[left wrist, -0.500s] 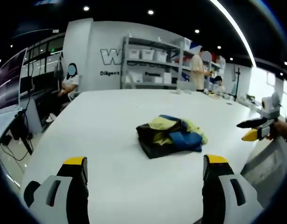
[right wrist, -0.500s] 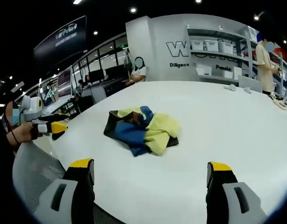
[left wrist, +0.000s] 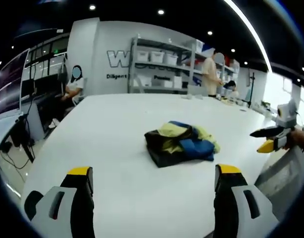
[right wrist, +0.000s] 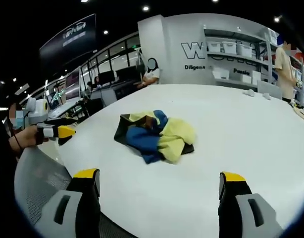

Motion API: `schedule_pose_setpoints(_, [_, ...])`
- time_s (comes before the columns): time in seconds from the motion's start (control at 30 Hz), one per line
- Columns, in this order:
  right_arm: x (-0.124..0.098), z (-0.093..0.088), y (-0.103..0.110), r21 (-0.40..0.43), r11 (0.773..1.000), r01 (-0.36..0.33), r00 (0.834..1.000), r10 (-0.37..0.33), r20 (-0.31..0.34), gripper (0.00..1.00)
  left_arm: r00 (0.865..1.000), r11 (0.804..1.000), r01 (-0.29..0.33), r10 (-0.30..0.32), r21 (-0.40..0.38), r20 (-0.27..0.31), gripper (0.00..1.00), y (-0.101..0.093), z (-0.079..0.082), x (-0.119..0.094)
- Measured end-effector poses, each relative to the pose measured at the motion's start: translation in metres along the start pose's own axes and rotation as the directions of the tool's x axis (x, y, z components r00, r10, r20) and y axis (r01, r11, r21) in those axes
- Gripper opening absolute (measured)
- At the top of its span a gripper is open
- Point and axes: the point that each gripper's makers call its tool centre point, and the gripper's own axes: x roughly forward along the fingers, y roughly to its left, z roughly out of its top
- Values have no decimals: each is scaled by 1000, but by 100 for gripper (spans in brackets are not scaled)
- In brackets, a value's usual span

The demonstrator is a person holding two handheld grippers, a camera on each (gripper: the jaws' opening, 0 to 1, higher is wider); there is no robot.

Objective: Fold the garment on the visible template until the final outline fits inside the template.

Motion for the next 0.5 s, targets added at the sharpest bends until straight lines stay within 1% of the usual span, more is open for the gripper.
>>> schedule_pose_setpoints(0.4, [0, -1, -1, -8, 1000, 1, 1000, -1, -5, 99, 1000, 1000, -2, 2, 3, -5, 96, 0, -1, -1])
schedule_pose_setpoints(0.5, [1, -3, 2, -12, 1000, -9, 1000, 9, -12, 99, 1000, 1000, -2, 2, 5, -9, 96, 0, -1, 0])
